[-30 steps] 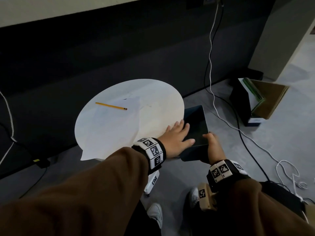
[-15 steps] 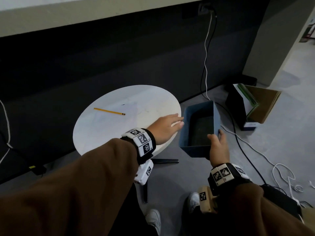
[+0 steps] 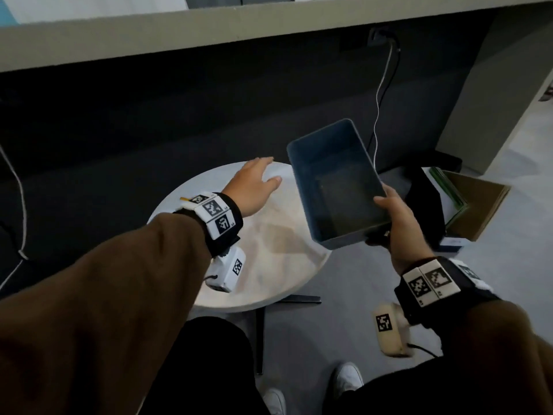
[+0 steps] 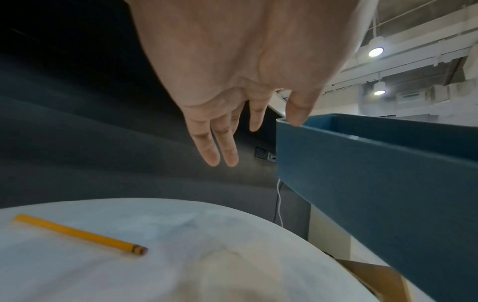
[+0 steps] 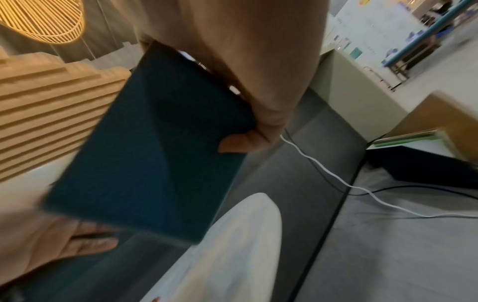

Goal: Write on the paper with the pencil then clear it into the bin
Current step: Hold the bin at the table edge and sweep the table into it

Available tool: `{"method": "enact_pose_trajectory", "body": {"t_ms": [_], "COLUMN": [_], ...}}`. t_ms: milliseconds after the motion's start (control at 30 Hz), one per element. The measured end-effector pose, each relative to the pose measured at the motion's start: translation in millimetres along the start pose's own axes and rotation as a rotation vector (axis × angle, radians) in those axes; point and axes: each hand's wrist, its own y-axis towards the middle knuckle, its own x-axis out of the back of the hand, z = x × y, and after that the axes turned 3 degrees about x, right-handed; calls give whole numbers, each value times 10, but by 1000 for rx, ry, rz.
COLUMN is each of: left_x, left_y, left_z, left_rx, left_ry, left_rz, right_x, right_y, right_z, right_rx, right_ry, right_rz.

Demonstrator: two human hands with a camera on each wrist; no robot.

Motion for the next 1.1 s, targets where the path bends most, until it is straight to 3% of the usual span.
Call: {"method": "enact_pose_trajectory", "body": {"t_ms": [133, 267, 367, 533, 667, 967, 1100], "left_x": [339, 520, 567, 624, 650, 625, 544], "left_y": [65, 88, 142, 302, 463, 924, 1006], "left_z": [262, 544, 736, 990, 1241, 1594, 1699], "left_rx": [94, 178, 273, 344, 370, 526, 577], "left_ry": [-83, -358, -543, -541, -516, -604, -644], "left_rz": [24, 57, -54, -167, -185, -244, -237], "right_x": [-400, -738, -953, -1288, -1517, -1917, -2036], "right_y": [257, 485, 680, 946, 1170, 1497, 1518], "right_z": [143, 186, 142, 106, 81, -231, -407], "right_rx": [-141, -172, -209, -235, -219, -9, -26], "right_ry": [42, 49, 8, -85, -120, -75, -82], "right_rz": [47, 131, 164, 282, 306, 217, 317]}}
